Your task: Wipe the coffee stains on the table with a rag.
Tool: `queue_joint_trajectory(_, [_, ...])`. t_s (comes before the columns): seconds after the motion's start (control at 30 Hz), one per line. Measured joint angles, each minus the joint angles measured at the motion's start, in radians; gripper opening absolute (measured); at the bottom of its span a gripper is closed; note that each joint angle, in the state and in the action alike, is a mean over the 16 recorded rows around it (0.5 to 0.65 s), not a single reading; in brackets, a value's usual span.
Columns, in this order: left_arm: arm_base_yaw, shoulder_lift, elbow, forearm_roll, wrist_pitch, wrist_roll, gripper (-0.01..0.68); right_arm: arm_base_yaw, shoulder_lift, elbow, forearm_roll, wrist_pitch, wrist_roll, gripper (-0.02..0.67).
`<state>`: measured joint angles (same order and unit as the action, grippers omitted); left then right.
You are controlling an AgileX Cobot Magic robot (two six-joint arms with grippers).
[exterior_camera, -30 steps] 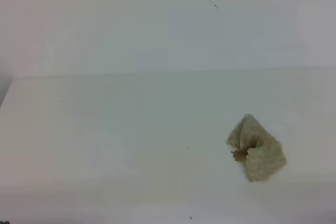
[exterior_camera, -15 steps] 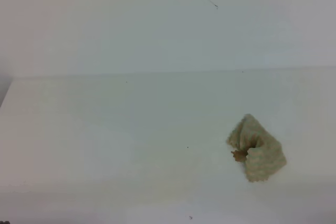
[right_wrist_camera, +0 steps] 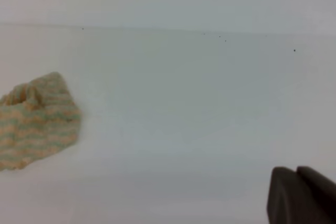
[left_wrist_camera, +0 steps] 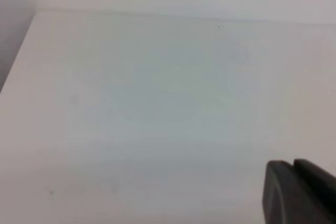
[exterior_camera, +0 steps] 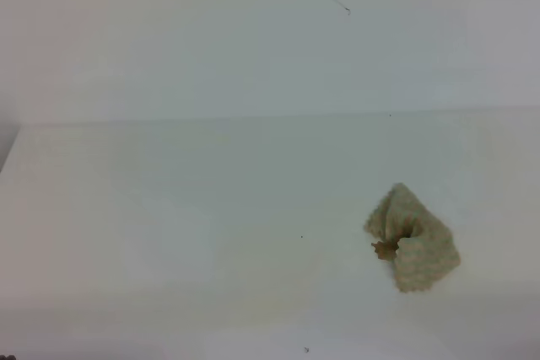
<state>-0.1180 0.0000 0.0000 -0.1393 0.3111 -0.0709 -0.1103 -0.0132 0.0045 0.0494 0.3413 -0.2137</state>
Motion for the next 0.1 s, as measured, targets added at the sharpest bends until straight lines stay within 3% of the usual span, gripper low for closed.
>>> queue_joint_trajectory(0.1, [0.000, 0.000, 0.000, 0.000, 0.000, 0.000, -0.002, 0.000, 0.000, 0.000, 0.000, 0.001, 0.000, -0.003])
